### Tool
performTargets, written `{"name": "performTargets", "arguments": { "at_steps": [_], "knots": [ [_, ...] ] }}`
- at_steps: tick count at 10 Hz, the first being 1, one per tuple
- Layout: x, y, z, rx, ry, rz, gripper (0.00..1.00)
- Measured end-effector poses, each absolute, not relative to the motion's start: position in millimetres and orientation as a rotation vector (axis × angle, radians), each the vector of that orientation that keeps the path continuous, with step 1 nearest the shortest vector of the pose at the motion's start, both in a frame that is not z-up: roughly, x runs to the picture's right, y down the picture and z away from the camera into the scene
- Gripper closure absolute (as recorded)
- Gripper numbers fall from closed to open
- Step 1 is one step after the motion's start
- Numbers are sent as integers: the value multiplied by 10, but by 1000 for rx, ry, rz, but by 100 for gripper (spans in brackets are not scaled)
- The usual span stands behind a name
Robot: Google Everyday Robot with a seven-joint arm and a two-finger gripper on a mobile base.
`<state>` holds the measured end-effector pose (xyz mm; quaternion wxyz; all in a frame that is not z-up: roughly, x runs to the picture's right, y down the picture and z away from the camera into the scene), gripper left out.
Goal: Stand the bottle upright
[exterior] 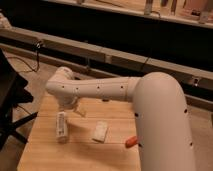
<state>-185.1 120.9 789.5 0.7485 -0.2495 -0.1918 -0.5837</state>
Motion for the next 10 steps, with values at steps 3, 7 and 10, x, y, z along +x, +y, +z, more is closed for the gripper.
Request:
{"name": "performTargets", "arguments": {
  "at_steps": [3, 7, 10],
  "knots": [
    [-2045, 1079, 7915, -511, -441, -1400, 20],
    [-2162, 888, 7931, -433, -432, -1467, 20],
    [-2243, 790, 7989, -380, -439, -1481, 20]
  ]
}}
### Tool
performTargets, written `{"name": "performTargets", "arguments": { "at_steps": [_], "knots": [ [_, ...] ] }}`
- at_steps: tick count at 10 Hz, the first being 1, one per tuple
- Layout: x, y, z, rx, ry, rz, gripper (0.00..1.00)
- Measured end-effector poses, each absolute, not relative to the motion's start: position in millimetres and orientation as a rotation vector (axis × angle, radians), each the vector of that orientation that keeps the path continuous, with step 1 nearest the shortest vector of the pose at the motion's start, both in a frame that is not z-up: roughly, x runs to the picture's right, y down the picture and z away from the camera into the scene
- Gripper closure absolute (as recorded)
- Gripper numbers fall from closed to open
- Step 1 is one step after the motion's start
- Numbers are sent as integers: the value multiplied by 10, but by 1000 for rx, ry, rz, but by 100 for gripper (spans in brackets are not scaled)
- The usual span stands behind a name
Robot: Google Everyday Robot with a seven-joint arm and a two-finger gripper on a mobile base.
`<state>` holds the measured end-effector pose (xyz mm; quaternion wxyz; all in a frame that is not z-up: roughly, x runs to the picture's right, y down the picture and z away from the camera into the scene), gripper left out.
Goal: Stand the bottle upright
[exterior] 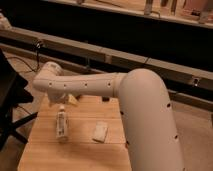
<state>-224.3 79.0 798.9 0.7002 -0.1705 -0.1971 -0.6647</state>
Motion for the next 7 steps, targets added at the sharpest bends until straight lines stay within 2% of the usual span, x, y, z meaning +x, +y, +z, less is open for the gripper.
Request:
{"name": "performTargets", "arguments": {
  "at_steps": [7],
  "knots": [
    [-2277, 753, 8343, -360, -490, -1512, 20]
  ]
}}
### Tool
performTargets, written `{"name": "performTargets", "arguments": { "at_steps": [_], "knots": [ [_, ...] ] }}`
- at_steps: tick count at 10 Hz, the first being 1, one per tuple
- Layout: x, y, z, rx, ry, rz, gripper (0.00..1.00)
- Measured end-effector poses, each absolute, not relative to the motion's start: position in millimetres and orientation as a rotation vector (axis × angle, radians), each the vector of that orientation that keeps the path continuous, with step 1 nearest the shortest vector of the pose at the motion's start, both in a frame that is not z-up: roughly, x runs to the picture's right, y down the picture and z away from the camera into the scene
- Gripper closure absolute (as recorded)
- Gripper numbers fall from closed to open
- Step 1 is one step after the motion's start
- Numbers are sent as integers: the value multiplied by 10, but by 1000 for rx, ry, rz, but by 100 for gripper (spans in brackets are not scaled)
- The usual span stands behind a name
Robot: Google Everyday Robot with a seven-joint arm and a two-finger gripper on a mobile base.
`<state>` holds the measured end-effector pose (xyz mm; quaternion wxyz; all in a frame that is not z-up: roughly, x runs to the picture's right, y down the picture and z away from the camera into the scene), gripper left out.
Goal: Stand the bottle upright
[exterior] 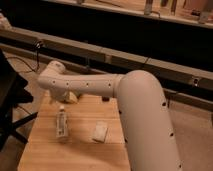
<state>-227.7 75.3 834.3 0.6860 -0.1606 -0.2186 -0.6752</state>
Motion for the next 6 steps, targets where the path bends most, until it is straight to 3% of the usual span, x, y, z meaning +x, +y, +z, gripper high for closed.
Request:
{"name": "performTargets", "arguments": {
  "at_steps": [6],
  "knots": [
    [-2281, 944, 8730, -435, -560, -1497, 20]
  ]
}}
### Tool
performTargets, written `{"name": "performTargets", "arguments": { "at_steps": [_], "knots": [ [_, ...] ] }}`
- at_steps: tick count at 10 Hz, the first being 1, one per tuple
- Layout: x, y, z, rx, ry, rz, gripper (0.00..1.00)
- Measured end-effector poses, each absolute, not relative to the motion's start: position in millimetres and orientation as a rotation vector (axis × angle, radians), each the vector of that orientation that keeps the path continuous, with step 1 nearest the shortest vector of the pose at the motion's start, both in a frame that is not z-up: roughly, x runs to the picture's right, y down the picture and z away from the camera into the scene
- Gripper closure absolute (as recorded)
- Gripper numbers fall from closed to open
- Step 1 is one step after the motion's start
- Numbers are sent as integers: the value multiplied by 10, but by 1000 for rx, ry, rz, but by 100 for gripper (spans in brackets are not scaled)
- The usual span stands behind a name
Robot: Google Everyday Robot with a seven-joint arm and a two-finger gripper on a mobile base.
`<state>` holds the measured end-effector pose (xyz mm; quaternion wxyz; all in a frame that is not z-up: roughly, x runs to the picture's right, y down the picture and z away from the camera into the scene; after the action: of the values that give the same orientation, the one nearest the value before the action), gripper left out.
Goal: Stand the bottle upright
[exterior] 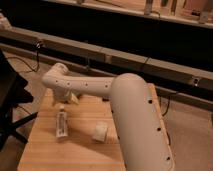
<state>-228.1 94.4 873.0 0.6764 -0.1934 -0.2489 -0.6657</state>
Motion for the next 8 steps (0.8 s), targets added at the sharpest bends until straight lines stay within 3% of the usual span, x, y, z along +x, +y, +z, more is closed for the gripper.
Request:
{"name": "performTargets", "arguments": {
  "at_steps": [8],
  "knots": [
    [-2360, 1324, 9059, -553, -634, -1455, 20]
  ]
}}
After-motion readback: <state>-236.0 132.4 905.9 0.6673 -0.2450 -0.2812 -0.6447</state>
